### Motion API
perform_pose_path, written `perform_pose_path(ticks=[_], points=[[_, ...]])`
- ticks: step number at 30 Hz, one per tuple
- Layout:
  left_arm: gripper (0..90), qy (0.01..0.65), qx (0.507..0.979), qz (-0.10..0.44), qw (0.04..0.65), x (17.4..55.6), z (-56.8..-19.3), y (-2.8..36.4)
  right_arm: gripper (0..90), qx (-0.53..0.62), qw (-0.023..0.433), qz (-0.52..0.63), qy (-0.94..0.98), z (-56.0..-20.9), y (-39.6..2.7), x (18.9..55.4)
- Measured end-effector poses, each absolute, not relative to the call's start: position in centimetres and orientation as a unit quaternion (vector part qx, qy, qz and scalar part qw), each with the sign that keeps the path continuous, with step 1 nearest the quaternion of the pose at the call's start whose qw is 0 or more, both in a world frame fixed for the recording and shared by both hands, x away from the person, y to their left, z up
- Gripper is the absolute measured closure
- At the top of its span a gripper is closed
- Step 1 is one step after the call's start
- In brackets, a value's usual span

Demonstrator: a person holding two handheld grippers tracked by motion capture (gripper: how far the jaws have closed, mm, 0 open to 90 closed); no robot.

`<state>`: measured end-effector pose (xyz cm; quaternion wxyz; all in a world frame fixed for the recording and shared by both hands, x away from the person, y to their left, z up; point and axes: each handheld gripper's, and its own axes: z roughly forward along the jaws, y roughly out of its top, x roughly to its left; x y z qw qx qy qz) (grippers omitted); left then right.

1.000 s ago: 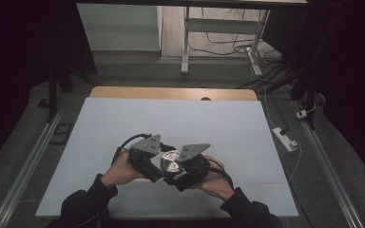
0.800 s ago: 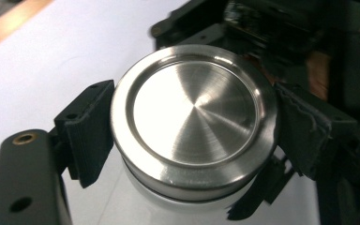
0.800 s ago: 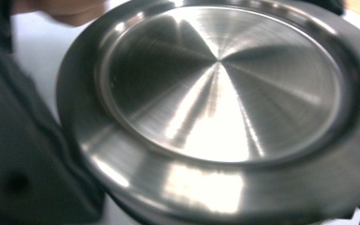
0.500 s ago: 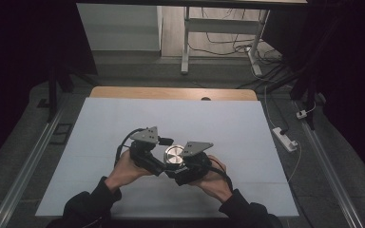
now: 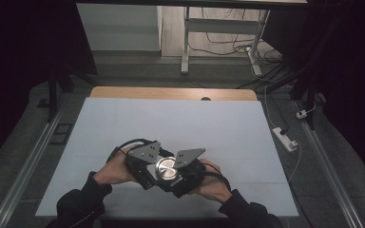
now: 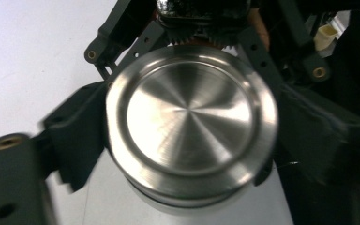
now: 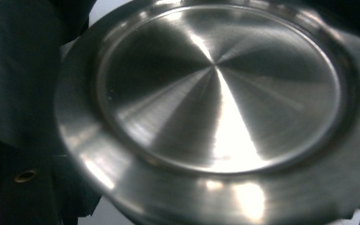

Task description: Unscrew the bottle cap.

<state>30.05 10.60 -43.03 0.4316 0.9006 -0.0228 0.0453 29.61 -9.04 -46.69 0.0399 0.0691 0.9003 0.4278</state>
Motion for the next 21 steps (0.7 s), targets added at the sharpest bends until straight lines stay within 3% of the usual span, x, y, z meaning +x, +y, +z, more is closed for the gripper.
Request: perform_pose_path(ticks=[14,21], points=[[19.1,0.166,0.868,0.083,0.460,30.6,-43.6,8.6,15.0,0.171,0.094,0.427,0.883,-46.8,-10.1,31.1],[19.1,0.198,0.850,0.086,0.480,30.6,-43.6,8.8,15.0,0.188,0.103,0.426,0.879,-47.0,-10.1,31.3]])
